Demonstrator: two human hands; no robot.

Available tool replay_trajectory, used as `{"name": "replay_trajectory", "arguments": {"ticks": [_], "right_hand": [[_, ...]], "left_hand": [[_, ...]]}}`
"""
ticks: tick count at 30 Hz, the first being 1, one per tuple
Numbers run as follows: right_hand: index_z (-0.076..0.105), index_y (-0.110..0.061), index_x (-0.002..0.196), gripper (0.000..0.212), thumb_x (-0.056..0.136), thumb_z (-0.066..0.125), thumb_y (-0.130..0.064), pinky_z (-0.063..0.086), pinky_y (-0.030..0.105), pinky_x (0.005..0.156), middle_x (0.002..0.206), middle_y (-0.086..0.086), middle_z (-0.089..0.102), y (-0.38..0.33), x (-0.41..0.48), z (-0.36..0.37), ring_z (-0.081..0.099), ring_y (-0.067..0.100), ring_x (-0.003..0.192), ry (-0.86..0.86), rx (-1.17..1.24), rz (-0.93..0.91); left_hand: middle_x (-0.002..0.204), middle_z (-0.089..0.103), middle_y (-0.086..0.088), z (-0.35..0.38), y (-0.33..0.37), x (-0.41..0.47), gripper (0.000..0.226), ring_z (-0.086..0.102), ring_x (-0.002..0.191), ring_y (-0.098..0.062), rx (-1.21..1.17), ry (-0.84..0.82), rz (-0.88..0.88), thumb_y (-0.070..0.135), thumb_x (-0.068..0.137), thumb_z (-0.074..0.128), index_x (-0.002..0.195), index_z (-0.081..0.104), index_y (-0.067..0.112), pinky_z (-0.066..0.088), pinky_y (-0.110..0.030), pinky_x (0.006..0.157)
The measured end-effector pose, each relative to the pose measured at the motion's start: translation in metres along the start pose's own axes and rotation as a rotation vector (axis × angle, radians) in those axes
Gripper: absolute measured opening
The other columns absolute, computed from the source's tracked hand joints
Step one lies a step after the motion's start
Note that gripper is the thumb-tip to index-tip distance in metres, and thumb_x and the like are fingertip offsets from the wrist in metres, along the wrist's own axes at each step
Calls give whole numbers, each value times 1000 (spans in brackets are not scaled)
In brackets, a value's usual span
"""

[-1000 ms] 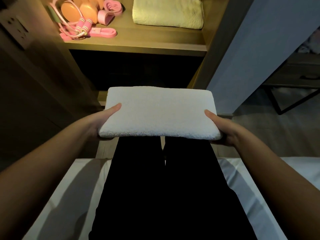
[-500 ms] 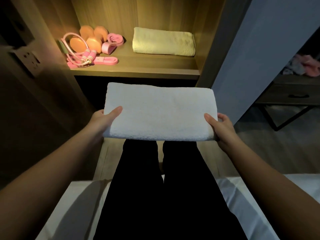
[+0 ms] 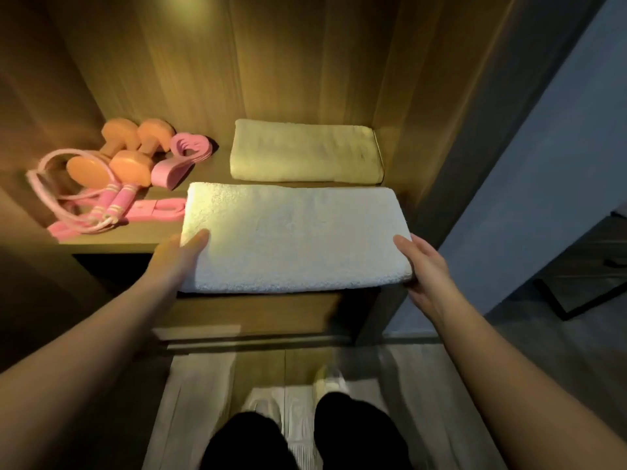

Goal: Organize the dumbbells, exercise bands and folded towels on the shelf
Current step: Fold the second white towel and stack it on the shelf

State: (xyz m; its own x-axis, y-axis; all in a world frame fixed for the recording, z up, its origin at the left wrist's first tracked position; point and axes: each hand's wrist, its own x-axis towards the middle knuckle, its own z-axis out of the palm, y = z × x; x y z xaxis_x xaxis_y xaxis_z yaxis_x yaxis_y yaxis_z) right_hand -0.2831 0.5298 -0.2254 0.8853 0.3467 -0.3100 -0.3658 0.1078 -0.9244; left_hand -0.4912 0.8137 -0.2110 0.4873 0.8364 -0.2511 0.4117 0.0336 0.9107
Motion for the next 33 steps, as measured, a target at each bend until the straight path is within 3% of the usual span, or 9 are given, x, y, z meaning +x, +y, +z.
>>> {"name": "replay_trajectory", "arguments": {"ticks": [3,6,9,15,21,24,27,30,33], "right_hand": [[60,-10,126,47,83,71,-26,53,30,82,118,9,69,1,32,17,67,19,106,26,186,8],[58,-6,129,56,79,67,-28,53,32,88,123,13,66,7,53,37,63,22,114,23,484,41],[56,-8,130,49,84,65,-21,50,37,95,123,14,66,19,64,53,61,25,115,32,636,109],[52,-9,131,42,91,64,-14,54,36,88,121,13,65,23,71,61,63,25,111,97,687,150],[54,-9,123,32,93,62,-13,55,35,82,116,13,65,15,69,58,63,25,106,106,682,171],[56,-8,113,20,94,60,-11,55,36,78,112,14,65,7,67,59,63,26,103,119,701,187],[54,-9,125,32,94,61,-13,53,39,89,116,14,65,7,66,70,64,27,107,132,754,174],[49,-10,136,46,93,63,-17,52,42,95,121,12,65,10,69,78,63,27,110,162,736,137],[45,-7,139,51,92,65,-15,46,42,104,124,11,61,6,65,68,60,25,115,237,582,168]], "left_hand": [[109,63,-5,12,12,37,41,62,95,-24,-19,2,38,42,98,51,125,56,12,48,-36,82],[129,58,-10,24,13,65,63,56,116,-31,-3,32,49,50,93,55,136,49,4,45,-45,98],[127,54,-11,38,13,85,65,51,118,-34,80,42,14,47,96,52,137,44,-3,40,-40,92],[117,59,-19,39,18,111,61,55,103,-34,196,41,-25,50,93,56,120,55,-5,42,-40,92],[78,51,-5,48,25,109,43,47,72,-20,344,23,91,48,97,49,81,50,8,32,-35,67],[73,48,-4,52,31,110,41,42,63,-15,368,19,94,46,98,47,74,43,12,31,-34,58],[83,55,-10,54,38,116,42,50,71,-22,410,6,59,46,99,46,91,50,5,34,-35,66],[120,56,-23,57,36,120,48,54,106,-39,431,35,75,42,99,48,121,46,-1,38,-40,83],[144,38,-26,58,30,111,56,39,129,-45,587,130,369,30,97,53,140,33,0,36,-52,102]]}}
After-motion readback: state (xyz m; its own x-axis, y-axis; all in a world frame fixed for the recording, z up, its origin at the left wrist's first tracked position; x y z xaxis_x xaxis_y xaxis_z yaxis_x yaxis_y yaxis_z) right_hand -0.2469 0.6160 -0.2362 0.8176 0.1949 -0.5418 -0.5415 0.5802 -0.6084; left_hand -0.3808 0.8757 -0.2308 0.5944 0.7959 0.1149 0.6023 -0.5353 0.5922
